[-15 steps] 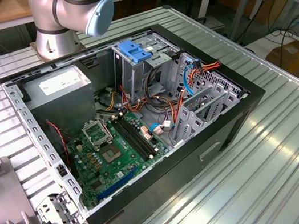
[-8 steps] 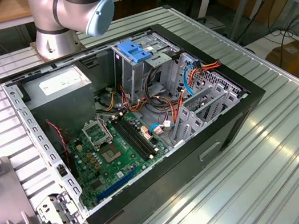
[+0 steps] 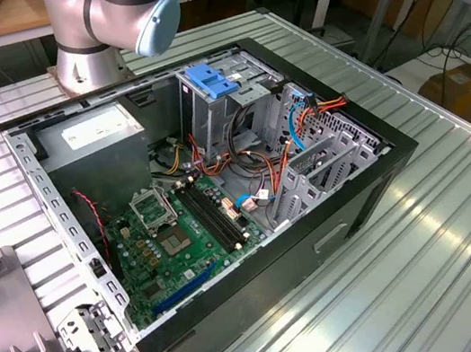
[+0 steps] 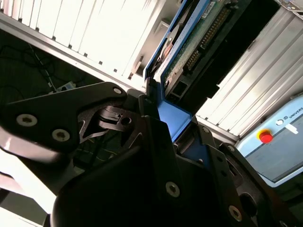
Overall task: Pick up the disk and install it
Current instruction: 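Pick up the disk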
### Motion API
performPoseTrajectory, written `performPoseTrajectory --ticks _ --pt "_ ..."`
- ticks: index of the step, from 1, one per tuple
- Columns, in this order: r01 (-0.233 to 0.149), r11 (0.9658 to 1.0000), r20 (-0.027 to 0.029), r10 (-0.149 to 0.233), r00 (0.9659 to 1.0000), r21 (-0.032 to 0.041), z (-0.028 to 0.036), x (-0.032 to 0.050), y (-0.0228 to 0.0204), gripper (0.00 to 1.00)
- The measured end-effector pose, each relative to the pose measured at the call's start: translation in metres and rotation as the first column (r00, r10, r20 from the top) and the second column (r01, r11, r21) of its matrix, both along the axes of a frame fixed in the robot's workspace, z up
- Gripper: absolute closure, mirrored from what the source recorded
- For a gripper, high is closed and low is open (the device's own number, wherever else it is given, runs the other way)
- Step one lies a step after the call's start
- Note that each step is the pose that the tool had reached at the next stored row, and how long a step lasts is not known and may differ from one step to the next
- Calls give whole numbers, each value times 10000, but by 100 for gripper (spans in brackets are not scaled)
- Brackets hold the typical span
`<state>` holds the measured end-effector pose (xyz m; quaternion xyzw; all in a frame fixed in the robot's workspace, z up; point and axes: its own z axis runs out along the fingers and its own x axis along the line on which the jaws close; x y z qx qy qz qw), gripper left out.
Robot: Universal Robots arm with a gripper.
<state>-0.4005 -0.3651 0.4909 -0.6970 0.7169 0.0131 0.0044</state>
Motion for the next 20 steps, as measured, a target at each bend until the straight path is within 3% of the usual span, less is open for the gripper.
performPoseTrajectory --ticks 20 --pt "0 10000 -1 0 10000 0 0 189 0 63"
